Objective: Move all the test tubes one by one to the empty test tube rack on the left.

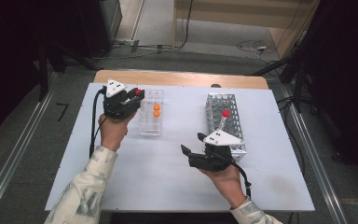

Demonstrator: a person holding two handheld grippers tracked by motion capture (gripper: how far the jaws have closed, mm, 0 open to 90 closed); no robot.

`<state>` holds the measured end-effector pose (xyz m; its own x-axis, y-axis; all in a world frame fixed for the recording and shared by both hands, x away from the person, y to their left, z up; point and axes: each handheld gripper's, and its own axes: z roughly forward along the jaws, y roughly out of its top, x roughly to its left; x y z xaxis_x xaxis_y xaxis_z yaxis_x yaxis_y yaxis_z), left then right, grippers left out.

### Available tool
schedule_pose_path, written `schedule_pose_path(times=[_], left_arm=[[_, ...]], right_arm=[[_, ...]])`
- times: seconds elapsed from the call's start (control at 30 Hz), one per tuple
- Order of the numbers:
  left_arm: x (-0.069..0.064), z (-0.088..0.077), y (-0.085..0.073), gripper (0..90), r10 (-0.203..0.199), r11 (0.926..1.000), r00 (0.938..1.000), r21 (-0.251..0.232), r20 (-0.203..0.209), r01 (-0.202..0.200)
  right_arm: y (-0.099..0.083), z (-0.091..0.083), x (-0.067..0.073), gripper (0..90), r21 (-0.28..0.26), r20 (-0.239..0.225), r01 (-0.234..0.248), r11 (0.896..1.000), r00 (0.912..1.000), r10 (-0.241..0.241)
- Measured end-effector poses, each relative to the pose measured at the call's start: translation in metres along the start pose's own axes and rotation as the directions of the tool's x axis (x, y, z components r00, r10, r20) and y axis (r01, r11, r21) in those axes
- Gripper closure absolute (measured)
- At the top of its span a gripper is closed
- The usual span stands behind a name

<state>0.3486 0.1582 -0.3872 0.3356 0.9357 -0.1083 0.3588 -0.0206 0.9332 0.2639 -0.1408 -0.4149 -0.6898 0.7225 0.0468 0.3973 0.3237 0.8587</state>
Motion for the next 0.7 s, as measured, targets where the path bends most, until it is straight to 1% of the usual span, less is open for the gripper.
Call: schedule_pose_path(times=[0.1,0.23,0.43,0.5,0.63,0.7], left_arm=[[0.0,0.004,-0.006,69.7,-0.003,0.9999,1.0,0.016,0.003,0.003],[-0.001,0.008,-0.013,69.7,0.01,0.9996,0.9999,0.027,-0.005,-0.01],[-0.003,0.01,-0.02,69.5,0.018,0.9989,0.9997,0.043,-0.014,-0.018],[-0.003,0.011,-0.022,69.4,0.015,0.9989,0.9998,0.045,-0.013,-0.014],[-0.003,0.013,-0.025,68.3,0.016,0.9983,0.9998,0.056,-0.012,-0.016],[-0.004,0.014,-0.026,64.8,0.013,0.9981,0.9999,0.061,-0.01,-0.012]], right_arm=[[0.0,0.0,0.0,27.5,0.0,0.0,0.001,1.0,1.0,-0.001],[0.0,0.0,0.0,27.5,0.0,0.0,0.003,1.0,1.0,-0.003],[-0.001,0.0,0.001,27.6,0.003,0.001,0.003,1.0,1.0,-0.003],[-0.001,0.001,0.001,27.6,0.004,0.001,0.005,1.0,1.0,-0.005],[-0.001,0.001,0.001,27.6,0.006,0.002,0.004,1.0,1.0,-0.004],[-0.001,0.001,0.001,27.6,0.006,0.002,0.004,1.0,1.0,-0.004]])
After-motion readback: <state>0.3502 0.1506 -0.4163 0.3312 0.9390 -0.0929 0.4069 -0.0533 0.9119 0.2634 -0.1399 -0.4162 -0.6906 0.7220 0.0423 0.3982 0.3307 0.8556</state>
